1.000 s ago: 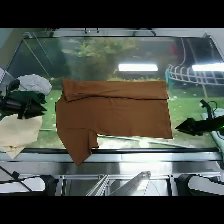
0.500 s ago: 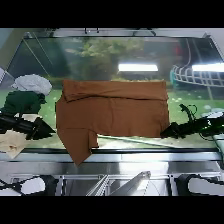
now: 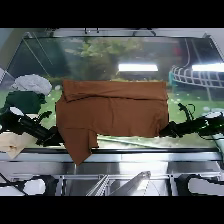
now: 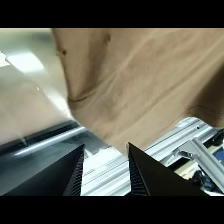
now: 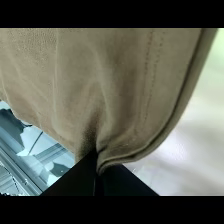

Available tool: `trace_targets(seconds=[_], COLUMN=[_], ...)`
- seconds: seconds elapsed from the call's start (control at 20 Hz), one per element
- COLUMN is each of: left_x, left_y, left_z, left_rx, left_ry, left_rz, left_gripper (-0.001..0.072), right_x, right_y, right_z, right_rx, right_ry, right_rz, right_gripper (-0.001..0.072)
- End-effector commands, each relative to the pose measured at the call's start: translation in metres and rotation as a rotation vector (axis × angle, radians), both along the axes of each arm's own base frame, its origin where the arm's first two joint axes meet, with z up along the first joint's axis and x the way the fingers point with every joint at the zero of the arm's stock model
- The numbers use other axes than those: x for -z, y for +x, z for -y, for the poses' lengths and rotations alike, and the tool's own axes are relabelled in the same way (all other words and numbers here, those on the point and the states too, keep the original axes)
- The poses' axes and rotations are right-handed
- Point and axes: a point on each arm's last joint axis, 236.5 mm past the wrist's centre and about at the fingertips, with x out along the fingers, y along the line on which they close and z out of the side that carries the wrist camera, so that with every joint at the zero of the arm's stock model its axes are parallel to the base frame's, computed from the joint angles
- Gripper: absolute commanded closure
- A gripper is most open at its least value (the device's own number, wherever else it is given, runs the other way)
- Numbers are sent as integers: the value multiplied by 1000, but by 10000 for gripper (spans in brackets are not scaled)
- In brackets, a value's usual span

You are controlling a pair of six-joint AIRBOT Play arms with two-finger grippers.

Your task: Fold the shirts.

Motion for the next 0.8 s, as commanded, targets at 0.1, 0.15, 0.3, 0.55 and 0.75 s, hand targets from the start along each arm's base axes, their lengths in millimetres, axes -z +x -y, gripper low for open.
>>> trace_targets(seconds=[0.1, 0.15, 0.3, 0.55, 0.75], left_x=[-1, -8, -29, -81, -92], left_y=[47, 58, 72, 63, 57], left_z=[28, 37, 51, 13, -14], left_rx=[-115, -138, -145, -208, -269], left_ry=[-100, -151, -271, -402, -355], left_rz=[153, 198, 284, 214, 243], left_gripper=[413, 480, 682, 684, 683], right_x=[0, -1, -8, -41, -51], right_y=[0, 0, -3, 10, 12], right_z=[-1, -1, -4, 27, 48], right_rx=[-1, -2, -19, 80, 146], right_ry=[3, 6, 36, 75, 70], right_rz=[2, 1, -9, -10, -3], right_gripper=[686, 686, 687, 687, 687])
